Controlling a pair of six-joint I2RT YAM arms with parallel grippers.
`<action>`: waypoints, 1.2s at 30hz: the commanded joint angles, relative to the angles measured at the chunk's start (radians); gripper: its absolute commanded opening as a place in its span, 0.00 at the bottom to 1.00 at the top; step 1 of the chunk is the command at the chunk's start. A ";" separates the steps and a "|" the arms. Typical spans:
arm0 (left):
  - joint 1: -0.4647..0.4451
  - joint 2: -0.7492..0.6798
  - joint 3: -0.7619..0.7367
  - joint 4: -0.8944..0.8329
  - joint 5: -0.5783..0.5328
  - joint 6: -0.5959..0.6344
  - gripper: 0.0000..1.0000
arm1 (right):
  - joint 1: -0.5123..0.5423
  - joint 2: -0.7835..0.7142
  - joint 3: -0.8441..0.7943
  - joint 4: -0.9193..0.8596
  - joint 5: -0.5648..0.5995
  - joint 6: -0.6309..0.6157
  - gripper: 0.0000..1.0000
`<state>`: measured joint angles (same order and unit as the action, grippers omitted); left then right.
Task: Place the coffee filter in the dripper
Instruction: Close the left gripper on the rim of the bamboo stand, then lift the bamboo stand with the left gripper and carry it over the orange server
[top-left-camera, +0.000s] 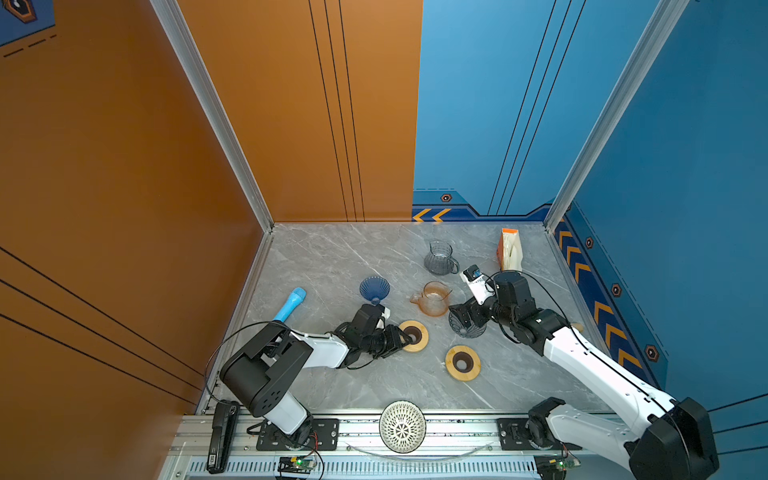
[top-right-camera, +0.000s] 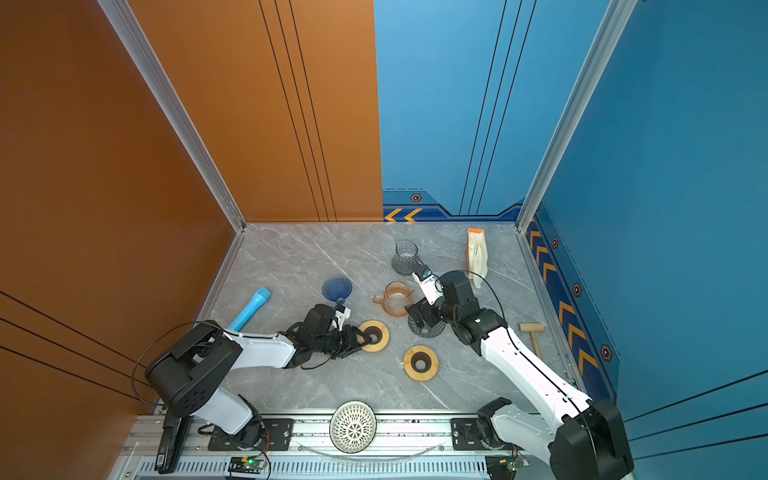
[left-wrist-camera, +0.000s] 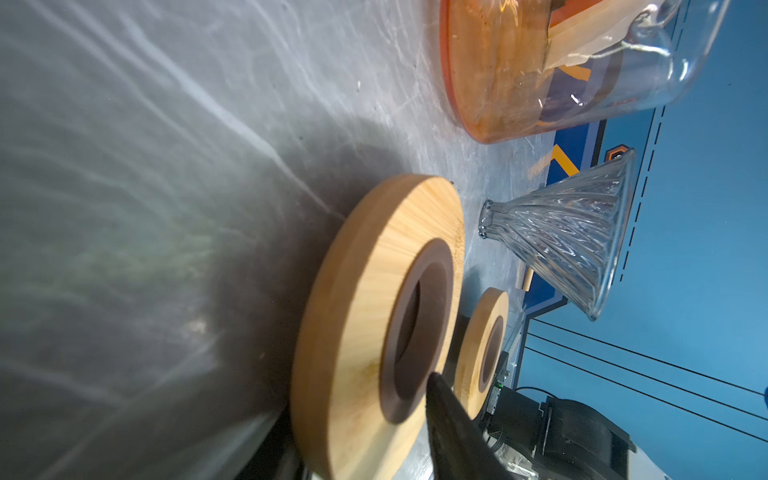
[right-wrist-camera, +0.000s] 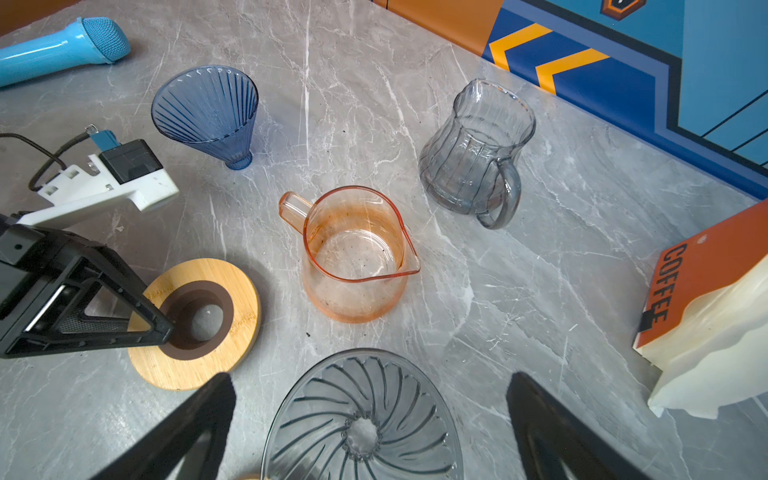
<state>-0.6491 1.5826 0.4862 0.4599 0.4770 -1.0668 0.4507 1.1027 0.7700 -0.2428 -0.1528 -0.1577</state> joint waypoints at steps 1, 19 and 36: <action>-0.007 0.004 0.027 -0.019 0.032 0.008 0.43 | -0.004 -0.011 -0.006 0.019 0.014 0.012 1.00; -0.005 0.028 0.054 -0.020 0.049 -0.004 0.28 | -0.003 -0.004 0.005 0.005 0.000 0.007 1.00; 0.001 -0.004 0.042 -0.020 0.064 -0.022 0.08 | 0.001 0.007 0.012 0.000 -0.007 0.006 1.00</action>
<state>-0.6491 1.5959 0.5293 0.4637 0.5220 -1.0847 0.4507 1.1034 0.7700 -0.2428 -0.1532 -0.1574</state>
